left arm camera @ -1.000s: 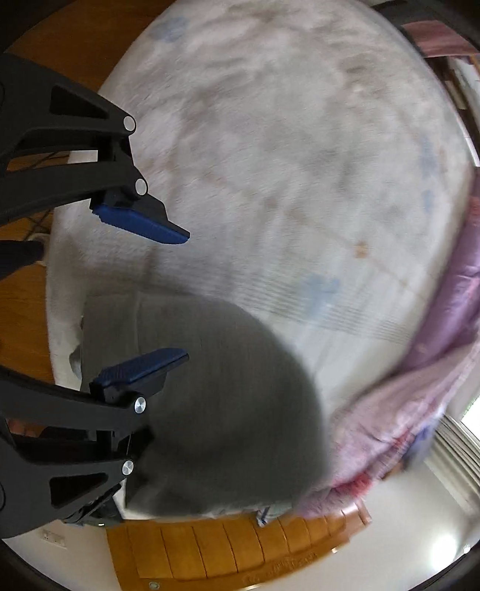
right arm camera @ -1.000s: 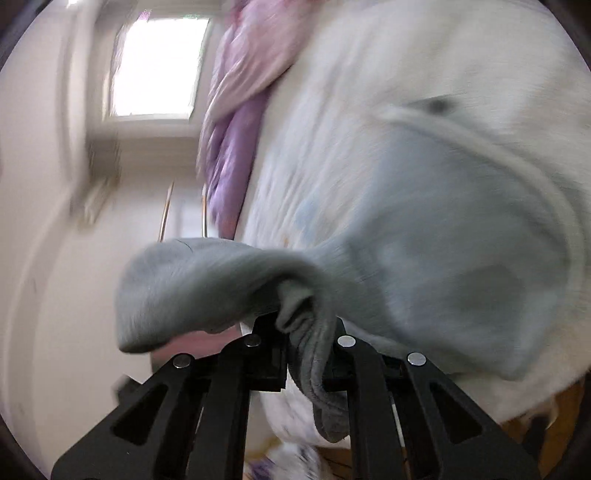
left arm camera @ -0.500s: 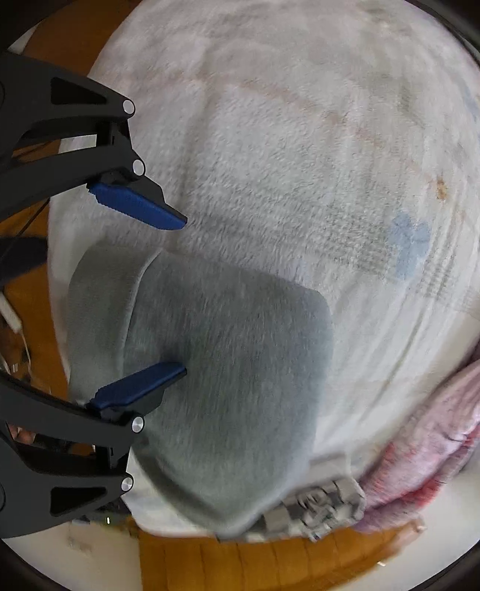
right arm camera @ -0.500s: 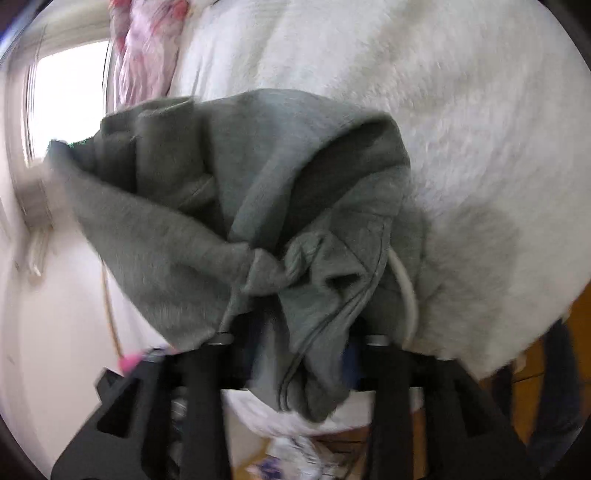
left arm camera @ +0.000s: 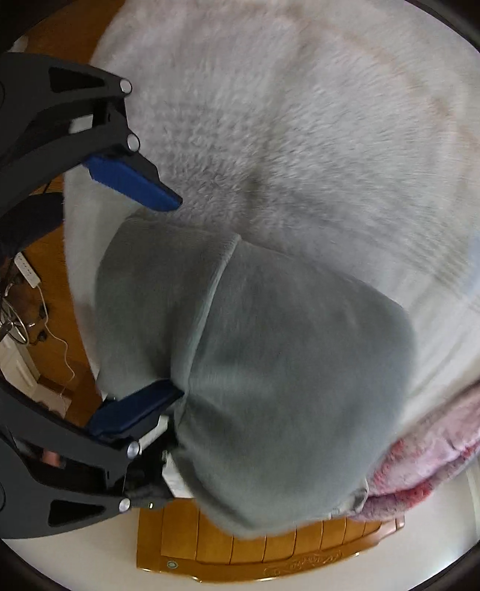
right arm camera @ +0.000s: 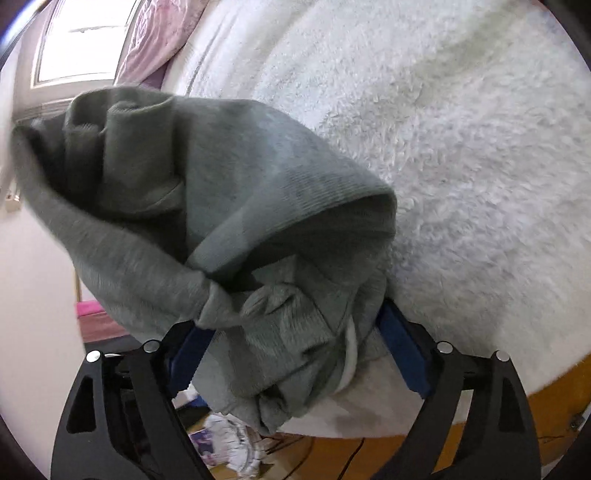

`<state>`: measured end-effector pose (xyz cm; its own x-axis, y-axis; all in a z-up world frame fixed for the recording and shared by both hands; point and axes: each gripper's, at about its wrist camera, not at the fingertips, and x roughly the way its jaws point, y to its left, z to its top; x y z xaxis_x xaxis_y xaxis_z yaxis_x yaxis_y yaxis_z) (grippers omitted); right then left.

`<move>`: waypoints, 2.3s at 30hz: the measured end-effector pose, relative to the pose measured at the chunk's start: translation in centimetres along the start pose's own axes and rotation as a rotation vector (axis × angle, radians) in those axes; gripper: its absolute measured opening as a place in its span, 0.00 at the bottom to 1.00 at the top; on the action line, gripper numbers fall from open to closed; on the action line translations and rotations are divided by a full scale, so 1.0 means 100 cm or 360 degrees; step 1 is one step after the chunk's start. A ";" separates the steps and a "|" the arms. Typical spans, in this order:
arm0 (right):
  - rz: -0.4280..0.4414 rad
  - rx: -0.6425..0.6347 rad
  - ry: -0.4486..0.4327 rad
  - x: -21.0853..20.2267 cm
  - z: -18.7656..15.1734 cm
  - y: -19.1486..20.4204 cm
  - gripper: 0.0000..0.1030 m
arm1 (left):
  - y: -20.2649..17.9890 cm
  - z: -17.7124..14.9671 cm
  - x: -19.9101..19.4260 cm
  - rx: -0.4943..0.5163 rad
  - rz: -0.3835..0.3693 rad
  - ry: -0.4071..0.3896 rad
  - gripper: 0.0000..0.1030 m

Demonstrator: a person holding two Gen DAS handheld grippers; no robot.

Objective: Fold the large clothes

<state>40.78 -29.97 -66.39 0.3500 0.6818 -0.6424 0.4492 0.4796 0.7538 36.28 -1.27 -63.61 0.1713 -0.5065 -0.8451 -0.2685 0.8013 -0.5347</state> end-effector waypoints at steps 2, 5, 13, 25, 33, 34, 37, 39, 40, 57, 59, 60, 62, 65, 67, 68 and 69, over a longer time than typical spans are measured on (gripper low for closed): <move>0.0056 0.0021 0.0029 0.002 0.003 -0.001 0.83 | 0.005 0.005 0.010 -0.0046 -0.0047 0.0010 0.96; 0.0136 0.0093 0.0048 0.003 0.008 -0.011 0.83 | 0.004 0.010 0.017 -0.0073 -0.0100 0.0030 0.96; 0.0070 0.0162 0.0083 -0.005 0.006 -0.011 0.79 | 0.002 0.011 0.013 -0.0116 -0.0194 0.0087 0.66; 0.0324 0.0407 -0.0030 -0.007 -0.028 -0.041 0.88 | 0.011 0.020 -0.002 -0.0288 -0.0434 0.0173 0.51; 0.0534 0.0512 -0.0171 -0.015 -0.058 -0.058 0.31 | -0.007 0.031 -0.009 -0.0216 -0.0389 0.0190 0.46; 0.0506 0.0493 -0.0177 -0.019 -0.059 -0.053 0.23 | -0.011 0.033 -0.012 -0.0191 -0.0376 0.0185 0.45; 0.0342 0.0292 -0.0200 -0.040 -0.054 -0.015 0.17 | -0.032 0.041 -0.025 -0.0103 -0.0335 0.0144 0.41; 0.0301 0.0191 -0.0232 -0.056 -0.056 0.009 0.16 | -0.045 0.043 -0.039 -0.0036 -0.0309 0.0105 0.39; 0.0266 0.0130 -0.0249 -0.064 -0.057 0.027 0.15 | -0.050 0.044 -0.044 -0.0012 -0.0298 0.0096 0.39; 0.0385 -0.0356 -0.0457 -0.222 -0.054 0.212 0.15 | -0.208 0.046 -0.229 0.0601 -0.0366 -0.0258 0.38; 0.0403 -0.0391 -0.0505 -0.245 -0.041 0.222 0.15 | -0.238 0.046 -0.233 0.0655 -0.0400 -0.0294 0.38; 0.0405 -0.0407 -0.0533 -0.256 -0.035 0.225 0.15 | -0.251 0.047 -0.233 0.0683 -0.0411 -0.0303 0.38; 0.0410 -0.0428 -0.0571 -0.275 -0.015 0.229 0.15 | -0.280 0.049 -0.227 0.0736 -0.0431 -0.0329 0.38; 0.0394 -0.0466 -0.0615 -0.302 0.024 0.227 0.15 | -0.326 0.054 -0.208 0.0770 -0.0454 -0.0355 0.38; 0.0385 -0.0495 -0.0629 -0.318 0.053 0.224 0.15 | -0.355 0.059 -0.193 0.0777 -0.0473 -0.0373 0.38; 0.0383 -0.0513 -0.0628 -0.328 0.073 0.222 0.15 | -0.375 0.062 -0.183 0.0785 -0.0471 -0.0395 0.38; 0.0380 -0.0533 -0.0625 -0.336 0.095 0.223 0.15 | -0.391 0.065 -0.174 0.0791 -0.0469 -0.0419 0.38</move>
<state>46.85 -47.43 -29.30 0.7178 0.5671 -0.4039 0.0573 0.5300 0.8460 49.92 -21.70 -27.96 0.4153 -0.6838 -0.6000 0.2870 0.7243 -0.6268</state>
